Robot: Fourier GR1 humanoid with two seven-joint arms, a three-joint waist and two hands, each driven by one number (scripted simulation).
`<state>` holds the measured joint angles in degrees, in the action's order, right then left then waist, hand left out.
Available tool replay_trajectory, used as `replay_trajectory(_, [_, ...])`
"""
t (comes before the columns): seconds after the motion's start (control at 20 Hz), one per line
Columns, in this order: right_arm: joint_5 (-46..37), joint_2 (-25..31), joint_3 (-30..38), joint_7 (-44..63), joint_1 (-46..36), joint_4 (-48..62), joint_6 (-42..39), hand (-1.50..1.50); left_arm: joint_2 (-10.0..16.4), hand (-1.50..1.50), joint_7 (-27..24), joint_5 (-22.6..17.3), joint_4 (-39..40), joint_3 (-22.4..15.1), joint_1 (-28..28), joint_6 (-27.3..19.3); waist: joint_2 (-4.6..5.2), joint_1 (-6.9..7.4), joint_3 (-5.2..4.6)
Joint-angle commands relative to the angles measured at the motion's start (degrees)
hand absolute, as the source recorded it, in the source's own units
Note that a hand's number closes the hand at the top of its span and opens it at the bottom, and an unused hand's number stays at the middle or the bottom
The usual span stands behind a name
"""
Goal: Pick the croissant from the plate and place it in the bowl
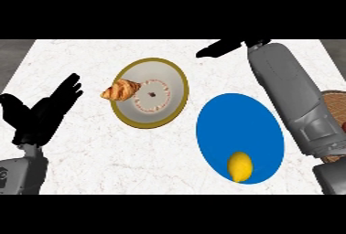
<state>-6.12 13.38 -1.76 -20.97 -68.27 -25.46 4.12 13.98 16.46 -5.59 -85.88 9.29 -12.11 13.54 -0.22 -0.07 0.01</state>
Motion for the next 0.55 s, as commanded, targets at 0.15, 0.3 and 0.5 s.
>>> replay_trajectory(0.15, [7.6, 4.9, 1.5, -4.8, 12.1, -13.9, -19.4, -1.5, -1.2, 0.0, -0.5, 1.7, -1.1, 0.1, 2.9, -2.5, -0.99, -2.85, 0.02])
replay_trajectory(0.3, [13.1, 5.7, 3.3, -1.7, 15.9, -20.6, -26.1, -1.5, 0.1, 0.0, -0.5, -0.4, -0.1, 1.6, 2.5, -0.7, -1.21, -3.41, -0.02])
replay_trajectory(0.5, [14.0, 9.9, 1.8, -3.7, 29.6, -34.2, -29.4, 1.5, 0.2, 0.0, -0.7, -0.5, -0.3, 2.0, 2.9, -0.5, -0.89, -3.31, -0.05])
